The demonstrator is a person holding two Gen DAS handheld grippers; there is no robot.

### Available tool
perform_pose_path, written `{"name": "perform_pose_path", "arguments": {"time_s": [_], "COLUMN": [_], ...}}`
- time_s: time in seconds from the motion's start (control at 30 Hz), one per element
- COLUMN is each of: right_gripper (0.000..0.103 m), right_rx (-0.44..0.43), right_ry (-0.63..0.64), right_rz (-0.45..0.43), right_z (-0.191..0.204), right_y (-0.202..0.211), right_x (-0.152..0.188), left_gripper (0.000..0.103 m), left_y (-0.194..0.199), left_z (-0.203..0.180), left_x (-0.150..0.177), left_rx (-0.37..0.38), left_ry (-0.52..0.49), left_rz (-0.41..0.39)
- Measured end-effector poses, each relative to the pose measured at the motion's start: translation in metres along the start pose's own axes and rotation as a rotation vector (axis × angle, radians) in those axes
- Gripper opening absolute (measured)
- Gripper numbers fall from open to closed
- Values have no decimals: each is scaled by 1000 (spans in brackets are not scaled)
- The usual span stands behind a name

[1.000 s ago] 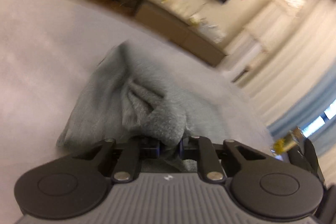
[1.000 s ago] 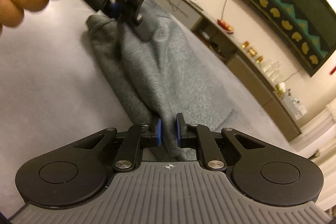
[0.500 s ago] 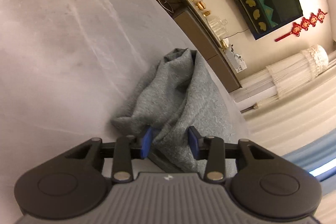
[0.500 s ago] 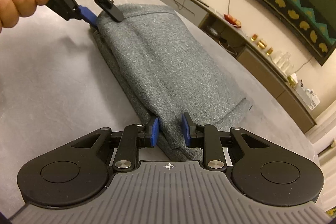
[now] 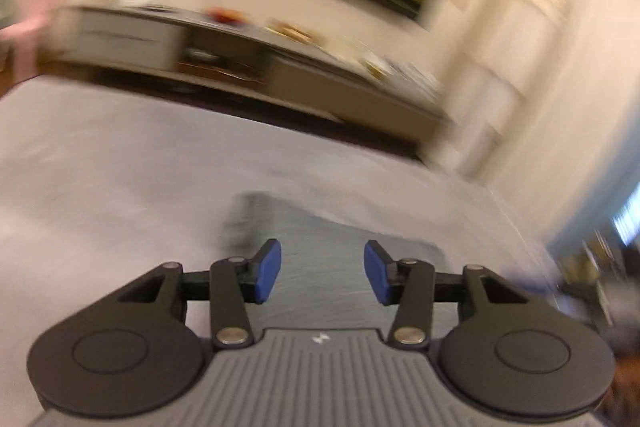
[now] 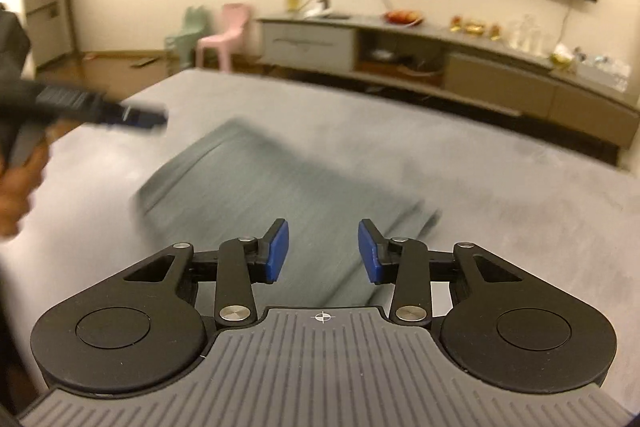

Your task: Fold clothes

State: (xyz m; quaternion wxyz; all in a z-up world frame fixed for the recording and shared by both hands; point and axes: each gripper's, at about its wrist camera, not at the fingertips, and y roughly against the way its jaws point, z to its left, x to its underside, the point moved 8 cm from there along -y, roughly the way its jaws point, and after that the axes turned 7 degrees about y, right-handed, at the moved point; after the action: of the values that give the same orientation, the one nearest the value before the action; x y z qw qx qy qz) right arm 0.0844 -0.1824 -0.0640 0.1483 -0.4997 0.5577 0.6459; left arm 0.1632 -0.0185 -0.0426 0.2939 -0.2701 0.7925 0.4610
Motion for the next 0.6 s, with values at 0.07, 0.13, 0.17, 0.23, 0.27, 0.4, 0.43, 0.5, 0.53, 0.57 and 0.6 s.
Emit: {"name": "perform_pose_path", "arguments": {"time_s": [0.07, 0.13, 0.17, 0.23, 0.27, 0.4, 0.43, 0.5, 0.53, 0.57, 0.6], "right_gripper": [34, 32, 30, 24, 26, 26, 27, 28, 28, 27, 27], "right_rx": [23, 11, 5, -12, -20, -31, -29, -26, -14, -1, 8], "right_ry": [-15, -34, -43, -58, -63, -87, -77, -84, -102, -119, -136], "right_rz": [8, 55, 81, 143, 156, 146, 149, 159, 126, 92, 58], "right_z": [-17, -31, -38, -45, -48, -56, -56, -61, -61, -62, -62], "right_y": [-29, -62, -79, -100, -106, -107, -108, -104, -88, -73, -56], "right_x": [-11, -1, 5, 30, 41, 44, 43, 36, 30, 24, 18], "left_gripper": [46, 49, 49, 57, 58, 65, 65, 64, 63, 60, 59], "left_y": [-38, -72, -84, -92, -92, -101, -99, -91, -80, -65, -46], "left_z": [0, 10, 19, 36, 39, 49, 50, 51, 50, 49, 47], "left_x": [0, 3, 7, 15, 18, 17, 16, 14, 12, 11, 11], "left_rx": [-55, -128, -147, -133, -128, -135, -137, -148, -159, -154, -139], "left_ry": [-64, -104, -99, -52, -42, -38, -36, -39, -48, -58, -68], "left_rz": [74, 141, 172, 192, 188, 177, 177, 168, 152, 126, 94]}}
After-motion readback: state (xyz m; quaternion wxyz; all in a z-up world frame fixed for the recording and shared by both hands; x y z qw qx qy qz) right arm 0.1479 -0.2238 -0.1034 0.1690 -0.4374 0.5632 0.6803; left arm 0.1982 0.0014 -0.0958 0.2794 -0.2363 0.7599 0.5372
